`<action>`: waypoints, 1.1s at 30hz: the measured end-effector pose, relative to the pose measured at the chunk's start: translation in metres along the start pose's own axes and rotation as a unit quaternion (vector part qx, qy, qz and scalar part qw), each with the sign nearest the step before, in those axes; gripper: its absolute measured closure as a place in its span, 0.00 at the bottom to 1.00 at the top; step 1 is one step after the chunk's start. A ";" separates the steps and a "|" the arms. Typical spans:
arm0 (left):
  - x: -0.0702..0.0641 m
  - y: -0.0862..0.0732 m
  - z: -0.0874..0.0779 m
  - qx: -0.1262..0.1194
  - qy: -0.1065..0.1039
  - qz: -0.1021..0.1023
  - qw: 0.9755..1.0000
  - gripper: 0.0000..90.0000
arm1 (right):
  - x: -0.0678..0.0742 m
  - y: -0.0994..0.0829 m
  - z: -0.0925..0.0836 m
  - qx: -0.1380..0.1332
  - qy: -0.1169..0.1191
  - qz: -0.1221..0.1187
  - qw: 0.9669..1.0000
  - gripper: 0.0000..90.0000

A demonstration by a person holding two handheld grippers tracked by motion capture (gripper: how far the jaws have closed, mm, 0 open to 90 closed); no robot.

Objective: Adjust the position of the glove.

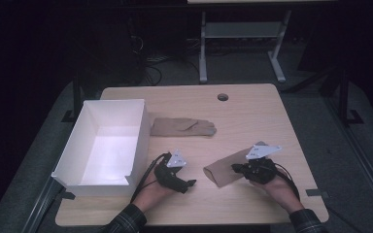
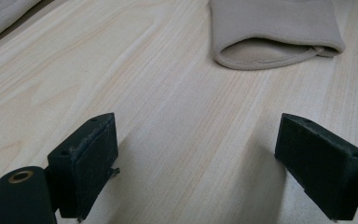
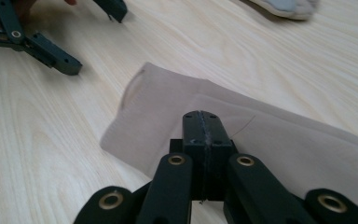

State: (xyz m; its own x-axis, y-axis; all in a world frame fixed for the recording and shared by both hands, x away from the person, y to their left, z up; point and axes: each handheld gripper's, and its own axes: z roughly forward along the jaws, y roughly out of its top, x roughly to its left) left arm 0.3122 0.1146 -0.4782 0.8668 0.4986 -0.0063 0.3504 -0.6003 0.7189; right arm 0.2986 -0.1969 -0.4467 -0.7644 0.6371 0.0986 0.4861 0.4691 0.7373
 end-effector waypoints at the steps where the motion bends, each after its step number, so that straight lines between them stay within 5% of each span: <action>1: 0.000 0.000 0.000 0.000 0.000 0.000 1.000 0.14 | 0.002 0.002 0.003 0.002 0.003 0.001 1.000 1.00; 15: 0.000 0.000 0.000 -0.001 -0.001 0.000 1.000 0.14 | 0.021 0.002 0.034 0.047 0.029 -0.030 0.998 1.00; 22: 0.000 0.000 0.000 0.000 0.000 0.001 1.000 0.14 | 0.016 -0.002 0.028 0.050 0.029 -0.035 0.998 1.00; 33: 0.000 0.000 0.000 0.001 0.001 0.003 1.000 0.14 | 0.003 -0.017 0.009 0.056 0.016 -0.010 0.998 1.00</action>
State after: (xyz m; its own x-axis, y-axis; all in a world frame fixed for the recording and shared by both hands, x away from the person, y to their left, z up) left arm 0.3120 0.1150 -0.4780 0.8688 0.4951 -0.0006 0.3449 -0.6043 0.7183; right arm 0.2917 -0.1974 -0.4643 -0.7869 0.6079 0.1062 0.5126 0.5482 0.6608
